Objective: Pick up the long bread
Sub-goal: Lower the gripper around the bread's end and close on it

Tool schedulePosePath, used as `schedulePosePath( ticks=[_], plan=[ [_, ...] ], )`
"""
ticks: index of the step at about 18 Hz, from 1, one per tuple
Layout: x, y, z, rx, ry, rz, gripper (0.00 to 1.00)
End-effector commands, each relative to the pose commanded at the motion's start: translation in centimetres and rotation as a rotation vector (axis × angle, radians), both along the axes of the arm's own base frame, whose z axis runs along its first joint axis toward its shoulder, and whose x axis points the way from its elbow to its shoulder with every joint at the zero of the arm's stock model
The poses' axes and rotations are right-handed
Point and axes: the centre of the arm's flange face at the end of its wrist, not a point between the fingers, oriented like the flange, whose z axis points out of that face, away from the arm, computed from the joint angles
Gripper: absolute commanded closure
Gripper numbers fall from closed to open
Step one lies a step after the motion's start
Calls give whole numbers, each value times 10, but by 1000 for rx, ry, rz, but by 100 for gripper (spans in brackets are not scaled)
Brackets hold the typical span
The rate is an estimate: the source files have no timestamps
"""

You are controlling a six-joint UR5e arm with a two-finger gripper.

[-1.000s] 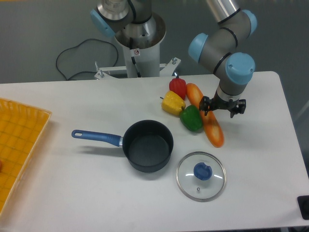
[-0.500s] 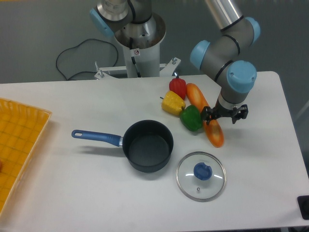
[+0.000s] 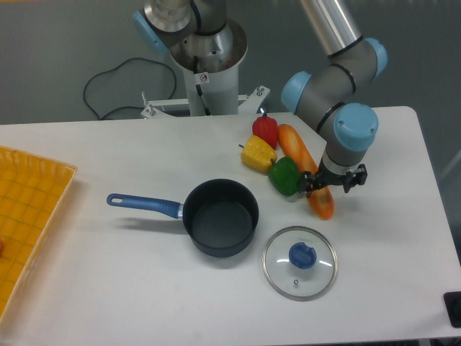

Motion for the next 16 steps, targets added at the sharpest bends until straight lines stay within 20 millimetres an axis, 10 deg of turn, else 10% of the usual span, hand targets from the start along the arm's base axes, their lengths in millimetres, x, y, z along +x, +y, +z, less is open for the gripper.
schedulePosePath(
  ticks=[16],
  plan=[
    [2, 3, -5, -3, -3, 17, 29]
  ],
)
